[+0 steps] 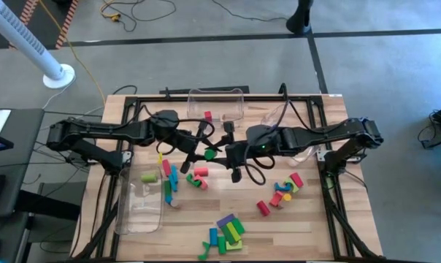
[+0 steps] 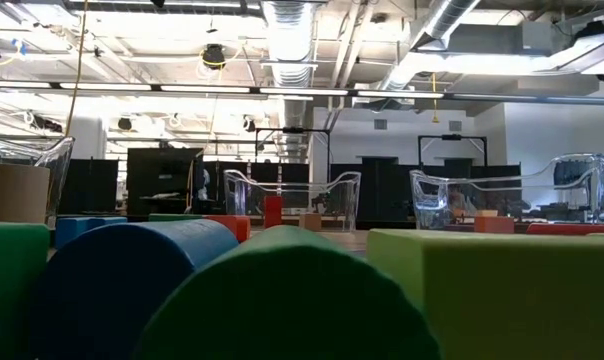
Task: Sort blocks by size
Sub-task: Put the green cylindrical block into the left transparent bin
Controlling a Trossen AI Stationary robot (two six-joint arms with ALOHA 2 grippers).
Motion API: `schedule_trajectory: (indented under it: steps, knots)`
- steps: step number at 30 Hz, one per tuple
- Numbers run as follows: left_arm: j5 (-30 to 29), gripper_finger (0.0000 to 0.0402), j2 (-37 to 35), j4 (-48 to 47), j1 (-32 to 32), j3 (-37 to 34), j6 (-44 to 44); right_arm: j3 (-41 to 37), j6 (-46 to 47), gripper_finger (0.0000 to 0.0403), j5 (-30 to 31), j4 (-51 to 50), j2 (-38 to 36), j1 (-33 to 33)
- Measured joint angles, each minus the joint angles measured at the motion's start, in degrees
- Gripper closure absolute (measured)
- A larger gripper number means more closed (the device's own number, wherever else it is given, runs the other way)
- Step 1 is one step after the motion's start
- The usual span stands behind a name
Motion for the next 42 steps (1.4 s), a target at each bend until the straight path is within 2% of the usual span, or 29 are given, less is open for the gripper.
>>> schedule_trajectory:
  steps: [8,16,21,25,31,38,42]
  knots:
    - [-1.18,0.0277,0.02,-2.55,0.03,0.00,-0.21,0.00,-0.14,0.0203,2.94,-2.46,-0.10,0.20]
    - [-1.64,0.0277,-0.33,-5.79,0.00,0.11,0.83,-0.09,-2.35,0.0151,7.05,-3.53,-0.11,2.05]
    - [-2.88,0.0277,-1.26,-8.91,0.04,0.18,1.37,-0.09,-2.47,0.0134,8.83,-5.21,-0.11,2.16]
    - [-6.56,0.0277,-3.89,-16.90,0.02,0.22,1.97,-0.09,-1.81,0.0132,10.42,-8.77,-0.13,2.16]
    - [-12.56,0.0278,-9.76,-36.79,0.02,0.20,-0.73,-0.09,3.11,0.0132,11.84,-19.48,-0.13,1.79]
    - [-15.25,0.0278,-15.23,-62.91,-1.12,0.15,-13.01,-0.09,10.93,0.0132,11.84,-33.71,-0.15,-0.19]
    - [-14.28,0.0278,-16.76,-71.78,-4.16,-0.72,-21.32,-0.86,12.59,0.0132,11.82,-36.40,-0.22,-0.83]
